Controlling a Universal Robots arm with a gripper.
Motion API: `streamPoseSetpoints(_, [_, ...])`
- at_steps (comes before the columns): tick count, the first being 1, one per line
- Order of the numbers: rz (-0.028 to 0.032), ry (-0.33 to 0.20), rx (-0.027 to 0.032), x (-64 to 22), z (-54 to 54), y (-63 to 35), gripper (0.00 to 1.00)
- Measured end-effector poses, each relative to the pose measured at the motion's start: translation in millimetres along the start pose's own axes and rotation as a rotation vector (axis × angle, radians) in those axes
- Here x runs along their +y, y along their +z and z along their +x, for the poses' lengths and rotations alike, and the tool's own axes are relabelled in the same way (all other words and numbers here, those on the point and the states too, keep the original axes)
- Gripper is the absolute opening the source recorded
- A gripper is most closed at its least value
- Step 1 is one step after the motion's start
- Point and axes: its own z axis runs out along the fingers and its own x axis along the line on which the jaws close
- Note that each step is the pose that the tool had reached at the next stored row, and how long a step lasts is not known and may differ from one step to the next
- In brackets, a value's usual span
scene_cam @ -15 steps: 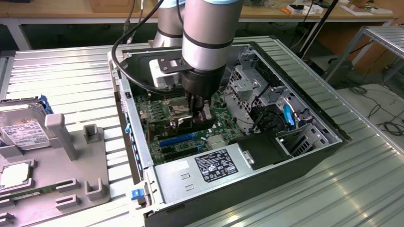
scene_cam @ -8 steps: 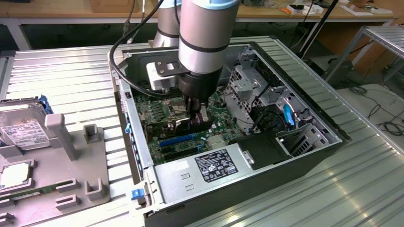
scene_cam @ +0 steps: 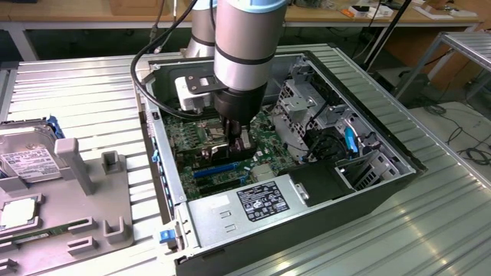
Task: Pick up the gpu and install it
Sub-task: 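Insert the gpu into the slot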
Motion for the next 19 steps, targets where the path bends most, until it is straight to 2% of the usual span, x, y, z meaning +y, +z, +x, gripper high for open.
streamPoseSetpoints(18, [-0.0002,0.0,-0.0001,1.7,-3.4,10.1,0.27])
streamPoseSetpoints(19, [-0.0046,0.0,0.0,1.7,-3.5,10.2,0.27])
